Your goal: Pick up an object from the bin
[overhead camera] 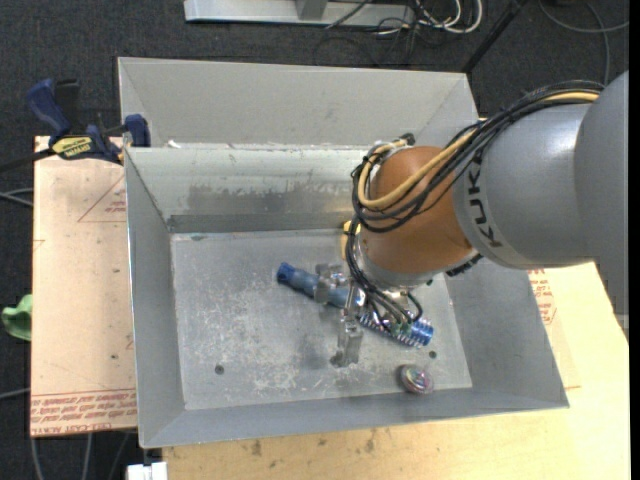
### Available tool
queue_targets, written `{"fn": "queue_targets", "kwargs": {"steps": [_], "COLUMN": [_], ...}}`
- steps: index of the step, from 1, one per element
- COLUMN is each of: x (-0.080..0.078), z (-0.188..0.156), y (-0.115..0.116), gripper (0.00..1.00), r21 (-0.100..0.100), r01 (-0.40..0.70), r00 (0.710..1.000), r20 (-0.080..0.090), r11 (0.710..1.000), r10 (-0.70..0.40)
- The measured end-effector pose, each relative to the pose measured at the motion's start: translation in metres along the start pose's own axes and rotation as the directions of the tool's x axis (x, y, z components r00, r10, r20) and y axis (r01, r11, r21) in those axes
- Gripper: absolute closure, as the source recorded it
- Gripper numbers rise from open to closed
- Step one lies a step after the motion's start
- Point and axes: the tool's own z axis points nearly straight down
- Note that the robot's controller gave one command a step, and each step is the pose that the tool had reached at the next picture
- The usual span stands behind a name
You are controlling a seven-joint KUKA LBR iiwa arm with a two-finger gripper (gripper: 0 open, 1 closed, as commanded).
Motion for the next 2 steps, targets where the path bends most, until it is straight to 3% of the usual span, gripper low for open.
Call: {"fn": "queue_targets", "kwargs": {"steps": [1,2], "x": [-0.054,-0.064], "z": [0.020,0.035], "y": [-0.011,-0.014], "gripper": [0.00,0.00], "r21": [-0.001,-0.004], "r01": [-0.036,-0.085], "r00": [0.999,0.996], "r20": [0.004,0.010], "r11": [0.999,0.996], "r10": [0.036,0.085]}}
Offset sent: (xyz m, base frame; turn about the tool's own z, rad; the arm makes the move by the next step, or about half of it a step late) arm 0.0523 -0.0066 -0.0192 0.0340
